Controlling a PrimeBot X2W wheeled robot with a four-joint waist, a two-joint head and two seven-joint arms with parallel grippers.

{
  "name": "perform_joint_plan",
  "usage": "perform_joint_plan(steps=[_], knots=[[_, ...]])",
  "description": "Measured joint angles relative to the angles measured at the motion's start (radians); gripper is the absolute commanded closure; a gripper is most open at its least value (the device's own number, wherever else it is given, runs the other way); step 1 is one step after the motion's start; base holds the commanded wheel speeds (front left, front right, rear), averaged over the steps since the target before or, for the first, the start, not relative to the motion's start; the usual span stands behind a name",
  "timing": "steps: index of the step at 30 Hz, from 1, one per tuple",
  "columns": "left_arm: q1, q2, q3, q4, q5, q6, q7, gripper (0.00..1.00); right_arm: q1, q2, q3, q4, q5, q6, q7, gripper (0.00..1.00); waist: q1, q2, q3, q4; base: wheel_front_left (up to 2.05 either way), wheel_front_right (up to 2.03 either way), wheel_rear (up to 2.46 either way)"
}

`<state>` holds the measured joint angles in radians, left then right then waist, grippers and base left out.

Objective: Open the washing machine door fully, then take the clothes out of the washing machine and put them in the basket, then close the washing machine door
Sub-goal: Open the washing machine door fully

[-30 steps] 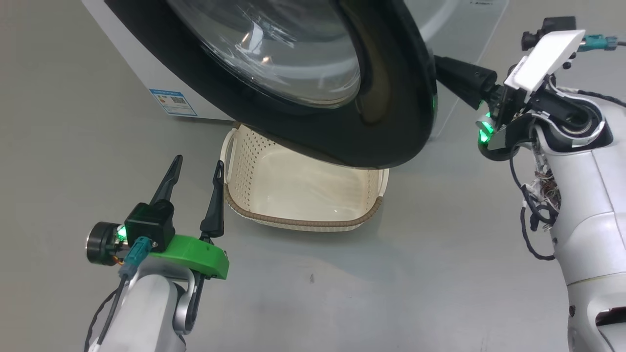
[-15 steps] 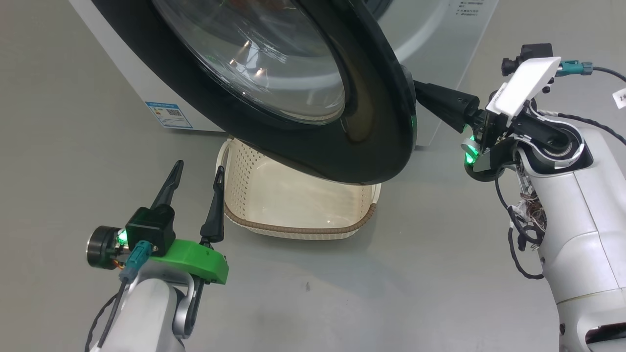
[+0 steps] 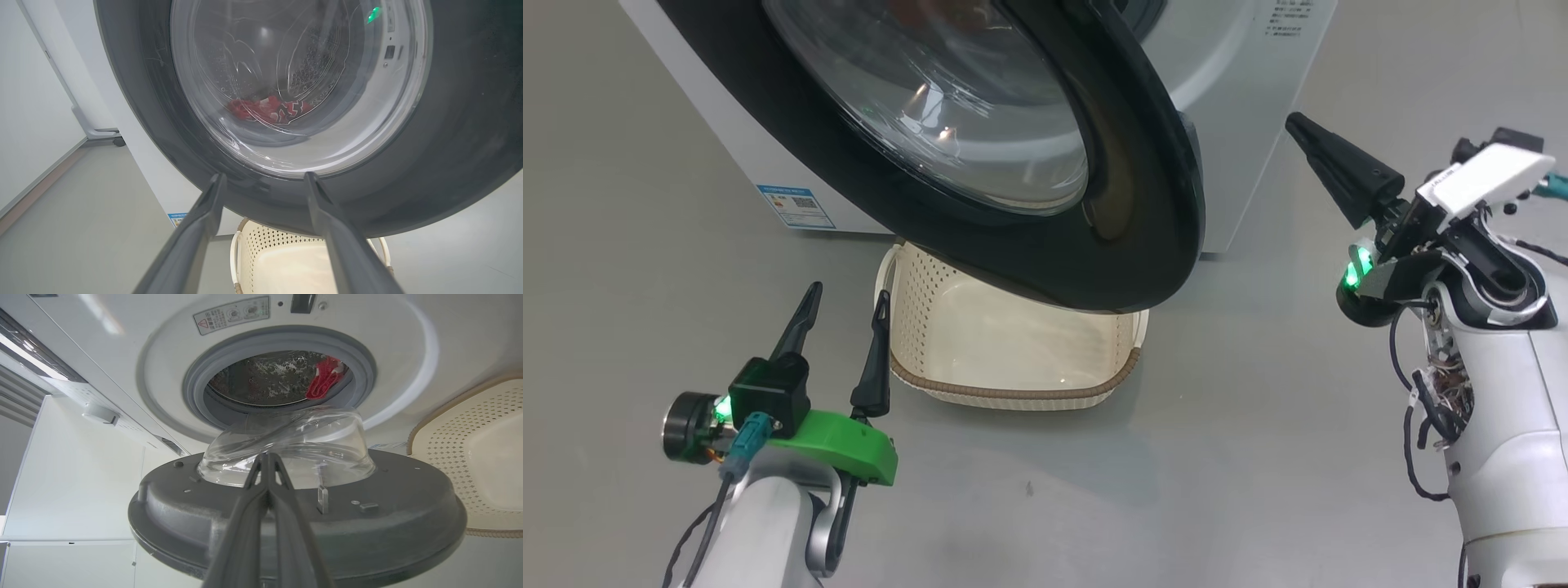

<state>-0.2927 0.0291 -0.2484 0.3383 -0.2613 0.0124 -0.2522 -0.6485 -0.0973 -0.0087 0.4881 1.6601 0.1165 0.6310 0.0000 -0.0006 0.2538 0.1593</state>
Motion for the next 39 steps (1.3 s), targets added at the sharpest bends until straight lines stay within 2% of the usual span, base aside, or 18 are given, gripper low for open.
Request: perform_joint_plan(steps=[3,4,5,6,18,25,31,36,39], knots=[[0.019,0.0,0.013,0.004,0.001,0.0,0.0,0.0,0.042,0.002,-0.026,-0.017,0.001,0.005,-0.038,1.0,0.0,0.0,-0.013,-0.009,0.0,0.0,0.0],[0.025,0.0,0.017,0.006,0.001,0.0,0.0,0.0,0.055,0.002,-0.033,-0.023,-0.001,0.005,-0.056,0.79,0.0,0.0,-0.017,-0.013,0.0,0.0,0.0],[0.031,0.001,0.02,0.007,0.001,0.0,0.0,0.0,0.068,0.002,-0.04,-0.033,-0.008,0.005,-0.075,0.24,0.0,-0.0001,-0.021,-0.017,0.0,0.0,0.0],[0.036,0.001,0.022,0.008,0.001,0.0,0.0,0.0,0.082,0.001,-0.048,-0.049,-0.018,0.005,-0.093,0.0,0.0,0.0,-0.025,-0.022,0.0,0.0,0.0],[0.069,0.004,0.028,0.011,0.008,-0.002,0.0,0.0,0.231,-0.042,-0.07,-0.203,-0.248,0.005,-0.337,0.0,0.0,0.0,-0.069,-0.071,0.0,0.0,0.0],[0.074,0.004,0.026,0.011,0.008,-0.009,0.0,0.0,0.312,-0.134,0.013,-0.267,-0.532,0.005,-0.502,0.0,0.0,0.0,-0.081,-0.081,0.0,0.0,0.0],[0.078,0.004,0.022,0.012,0.01,-0.011,0.0,0.0,0.377,-0.216,0.071,-0.273,-0.77,0.005,-0.65,0.0,0.0,0.0,-0.09,-0.086,0.0,0.0,0.0],[0.08,0.004,0.022,0.012,0.011,-0.018,0.0,0.0,0.407,-0.261,0.11,-0.262,-0.954,0.005,-0.762,0.0,0.0,0.0,-0.093,-0.089,0.0,0.0,0.0],[0.083,0.004,0.022,0.015,0.011,-0.018,0.0,0.0,0.426,-0.288,0.138,-0.25,-1.051,-0.008,-0.812,0.0,0.0,0.0,-0.096,-0.091,0.0,0.0,0.0]])
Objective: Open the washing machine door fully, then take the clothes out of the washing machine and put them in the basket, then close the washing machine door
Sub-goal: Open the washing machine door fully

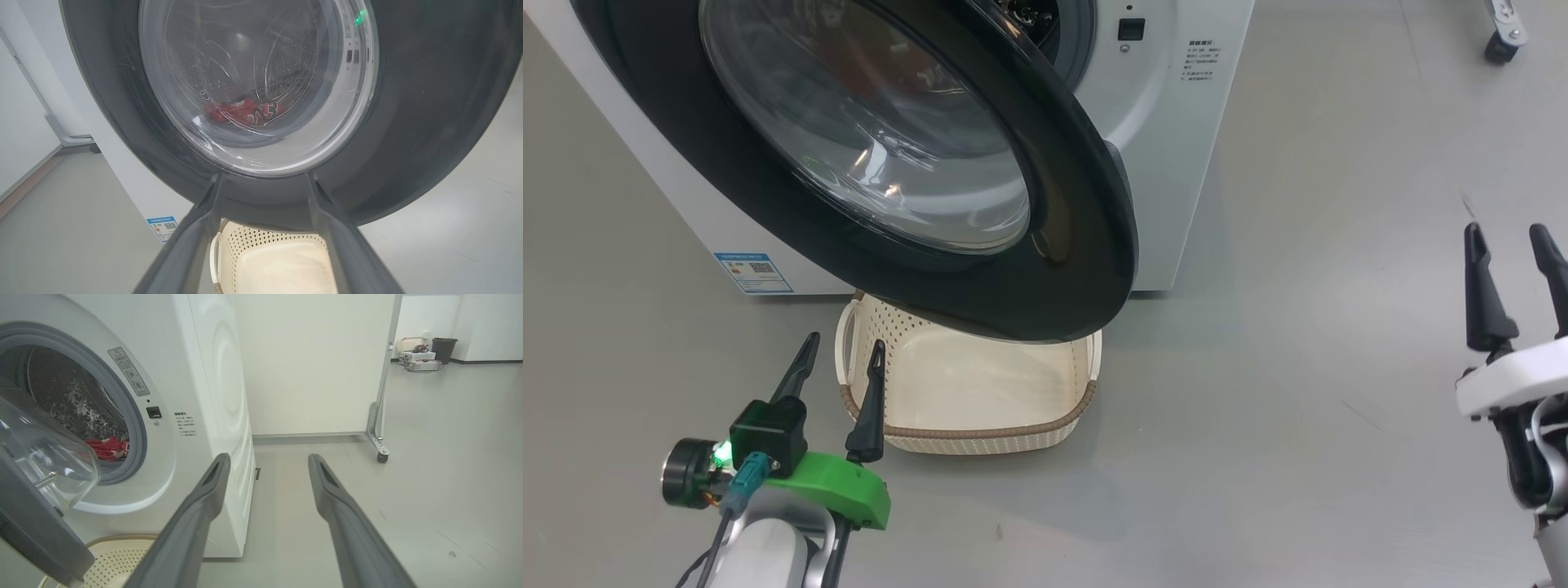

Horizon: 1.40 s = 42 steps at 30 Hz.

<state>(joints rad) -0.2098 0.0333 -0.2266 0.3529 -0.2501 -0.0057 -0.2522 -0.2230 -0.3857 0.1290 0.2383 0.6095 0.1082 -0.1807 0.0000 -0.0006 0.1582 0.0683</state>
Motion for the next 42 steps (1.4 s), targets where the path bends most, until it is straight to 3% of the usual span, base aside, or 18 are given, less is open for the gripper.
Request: perform_joint_plan(steps=[8,19,42], knots=[[0.006,0.0,0.0,0.007,0.001,0.0,0.0,0.0,0.046,0.02,0.047,0.046,-0.082,-0.059,-0.054,0.0,0.0,0.0,-0.009,-0.003,0.0,0.0,0.0],[0.016,0.0,0.002,0.016,0.001,0.0,0.0,0.0,0.08,0.09,0.079,0.077,-0.11,-0.101,-0.055,0.0,0.0,0.0,-0.017,-0.012,0.0,0.0,0.0],[0.016,0.0,0.003,0.026,0.001,0.0,0.0,0.0,0.086,0.13,0.102,0.115,-0.141,-0.102,-0.064,0.0,0.0,0.0,-0.015,-0.012,0.0,0.0,0.0]])
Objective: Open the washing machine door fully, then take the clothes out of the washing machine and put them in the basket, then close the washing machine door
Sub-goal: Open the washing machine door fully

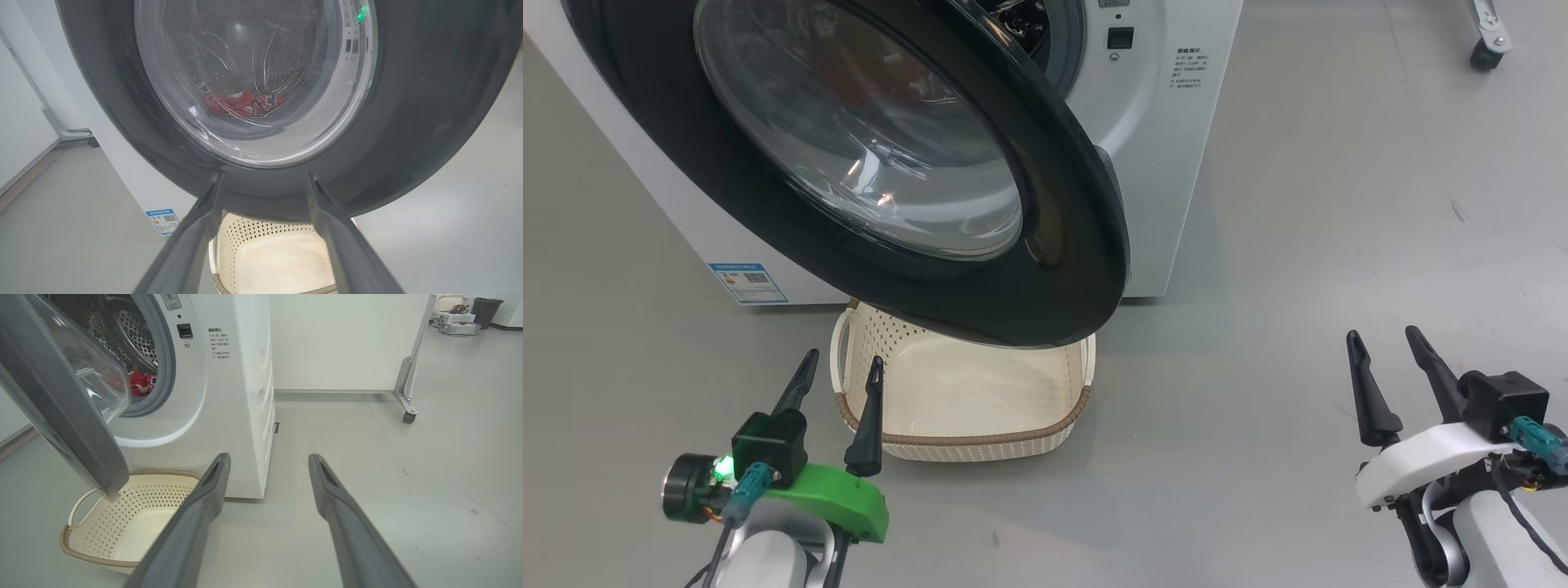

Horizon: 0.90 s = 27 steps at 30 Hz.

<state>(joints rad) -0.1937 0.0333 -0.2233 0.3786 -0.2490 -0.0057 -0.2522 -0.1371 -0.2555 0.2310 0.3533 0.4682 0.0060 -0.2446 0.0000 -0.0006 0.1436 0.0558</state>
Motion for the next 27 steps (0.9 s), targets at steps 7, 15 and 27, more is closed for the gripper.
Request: perform_joint_plan(steps=[7,15,27], knots=[[0.0,0.0,0.001,0.0,0.0,0.0,0.0,0.0,-0.003,0.003,-0.01,0.01,-0.004,0.0,0.0,1.0,0.0,0.0,0.002,0.001,0.0,0.0,0.0],[0.0,0.0,0.003,0.001,0.0,0.0,0.0,0.0,-0.003,0.014,-0.018,0.016,0.005,0.021,0.0,1.0,0.0,0.0,0.001,-0.001,0.0,0.0,0.0],[0.0,0.0,0.01,0.0,0.0,0.0,0.0,0.0,-0.038,0.111,-0.128,0.009,0.253,0.09,0.0,1.0,0.0,0.0,0.006,-0.003,0.0,0.0,0.0]])
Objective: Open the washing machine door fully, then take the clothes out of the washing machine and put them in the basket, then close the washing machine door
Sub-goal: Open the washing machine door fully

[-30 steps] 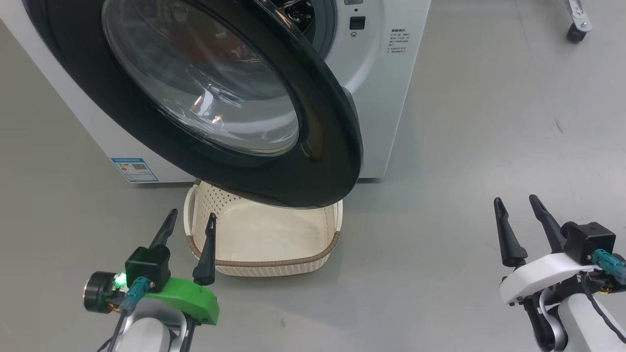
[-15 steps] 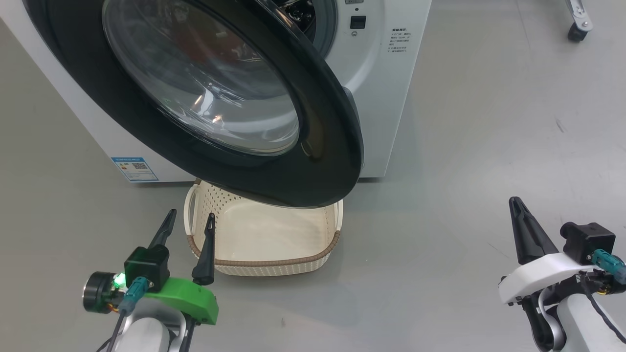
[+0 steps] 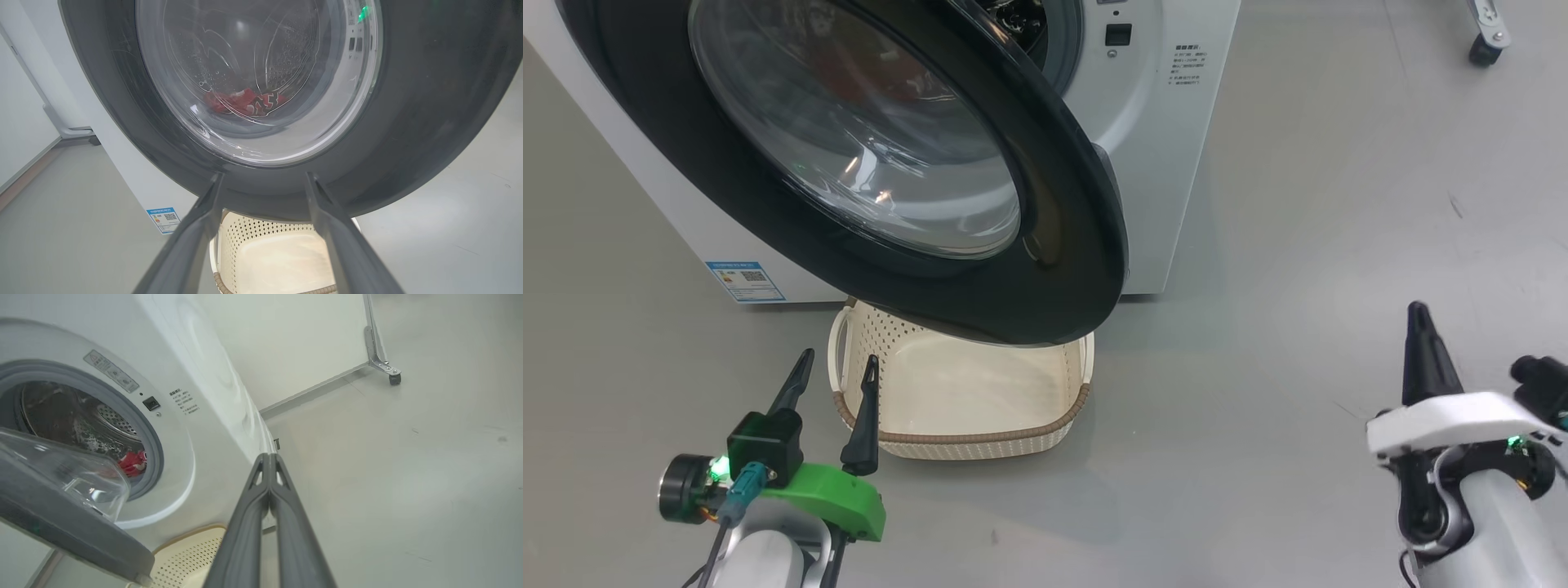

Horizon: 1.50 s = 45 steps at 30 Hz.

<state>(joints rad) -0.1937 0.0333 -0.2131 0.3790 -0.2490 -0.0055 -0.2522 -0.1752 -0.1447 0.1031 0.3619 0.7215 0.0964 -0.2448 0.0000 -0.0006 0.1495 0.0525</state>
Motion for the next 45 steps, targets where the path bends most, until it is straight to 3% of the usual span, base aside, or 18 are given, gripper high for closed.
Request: perform_joint_plan(steps=[7,12,17,24,36,45], knots=[[0.0,0.0,-0.005,0.001,0.0,0.0,0.0,0.0,-0.073,0.104,-0.137,-0.011,0.375,0.025,0.063,1.0,0.0,0.0,0.006,0.002,0.0,0.0,0.0],[-0.001,0.0,-0.022,-0.001,0.0,0.0,0.0,0.0,-0.152,0.096,-0.222,-0.028,0.63,0.025,0.178,1.0,0.0,0.0,0.018,0.013,0.0,0.0,0.0],[-0.002,0.0,-0.03,-0.005,0.0,0.0,0.0,0.0,-0.24,0.093,-0.231,-0.029,0.801,0.025,0.323,1.0,0.0,0.0,0.035,0.029,0.0,0.0,0.0],[-0.011,0.0,-0.048,-0.008,-0.003,0.0,0.0,0.0,-0.314,0.079,-0.197,-0.012,0.857,0.017,0.467,1.0,0.0,0.0,0.055,0.055,0.0,0.0,0.0],[-0.049,0.0,-0.076,-0.021,-0.011,0.0,0.0,0.0,-0.406,0.059,-0.059,0.021,0.864,-0.044,0.705,1.0,0.0,0.0,0.103,0.123,0.0,0.0,0.0],[-0.06,0.0,-0.087,-0.023,-0.025,0.006,0.0,0.0,-0.418,0.053,-0.011,0.04,0.872,-0.046,0.805,1.0,0.0001,0.0,0.133,0.17,0.0,0.0,0.0]])
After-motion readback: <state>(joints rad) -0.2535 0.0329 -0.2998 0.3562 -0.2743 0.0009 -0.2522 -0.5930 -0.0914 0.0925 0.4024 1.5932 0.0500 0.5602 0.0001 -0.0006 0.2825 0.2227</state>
